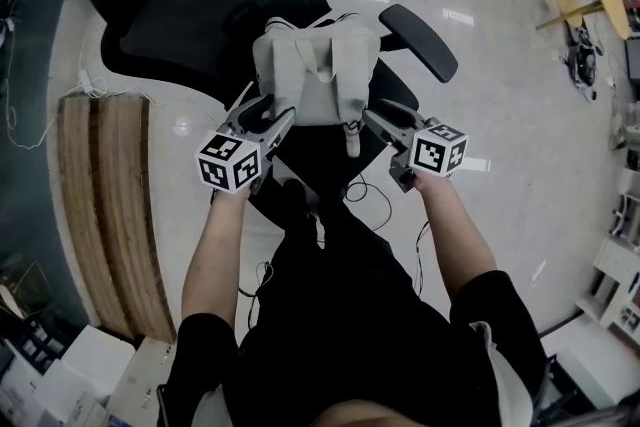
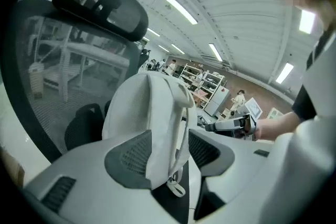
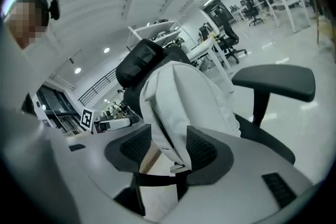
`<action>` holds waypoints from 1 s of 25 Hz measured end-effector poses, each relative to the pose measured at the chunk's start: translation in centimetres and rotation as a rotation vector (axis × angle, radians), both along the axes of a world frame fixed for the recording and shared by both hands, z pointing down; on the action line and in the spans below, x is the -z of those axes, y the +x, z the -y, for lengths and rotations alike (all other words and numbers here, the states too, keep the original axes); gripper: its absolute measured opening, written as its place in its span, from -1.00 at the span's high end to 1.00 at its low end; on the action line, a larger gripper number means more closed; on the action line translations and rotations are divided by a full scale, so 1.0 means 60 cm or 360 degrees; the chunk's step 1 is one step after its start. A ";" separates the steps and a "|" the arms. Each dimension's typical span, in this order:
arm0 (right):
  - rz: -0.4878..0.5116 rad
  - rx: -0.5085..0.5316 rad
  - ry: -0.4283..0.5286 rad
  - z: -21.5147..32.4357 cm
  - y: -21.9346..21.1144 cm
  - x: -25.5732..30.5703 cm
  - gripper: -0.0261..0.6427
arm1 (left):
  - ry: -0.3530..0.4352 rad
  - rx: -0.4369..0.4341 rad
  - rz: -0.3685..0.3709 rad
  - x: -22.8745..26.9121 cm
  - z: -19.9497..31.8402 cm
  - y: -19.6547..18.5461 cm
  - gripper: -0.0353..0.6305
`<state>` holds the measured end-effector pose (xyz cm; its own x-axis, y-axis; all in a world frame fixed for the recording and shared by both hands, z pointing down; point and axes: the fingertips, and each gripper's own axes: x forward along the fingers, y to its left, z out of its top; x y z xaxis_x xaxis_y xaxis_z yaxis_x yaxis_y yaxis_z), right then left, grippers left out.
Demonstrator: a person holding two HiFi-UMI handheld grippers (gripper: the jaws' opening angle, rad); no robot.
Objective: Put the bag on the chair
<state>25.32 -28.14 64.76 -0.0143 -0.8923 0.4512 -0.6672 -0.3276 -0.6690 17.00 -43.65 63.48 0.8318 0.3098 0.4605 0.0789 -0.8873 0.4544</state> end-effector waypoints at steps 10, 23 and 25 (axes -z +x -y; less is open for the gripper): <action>-0.0289 0.0048 0.0157 0.021 -0.110 0.163 0.30 | 0.0207 -0.0120 -0.0215 0.128 -0.041 -0.071 0.29; -0.0582 -0.0083 0.0200 -0.057 -0.274 0.313 0.45 | 0.0356 -0.0217 -0.0530 0.293 -0.082 -0.231 0.34; -0.0631 -0.0061 0.0219 -0.062 -0.296 0.335 0.46 | 0.0368 -0.0217 -0.0570 0.311 -0.091 -0.247 0.37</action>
<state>7.56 -24.44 44.66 0.1709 -0.9411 0.2918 -0.8708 -0.2828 -0.4022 2.17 -38.18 44.81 0.9101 0.3506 0.2209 0.3186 -0.9329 0.1681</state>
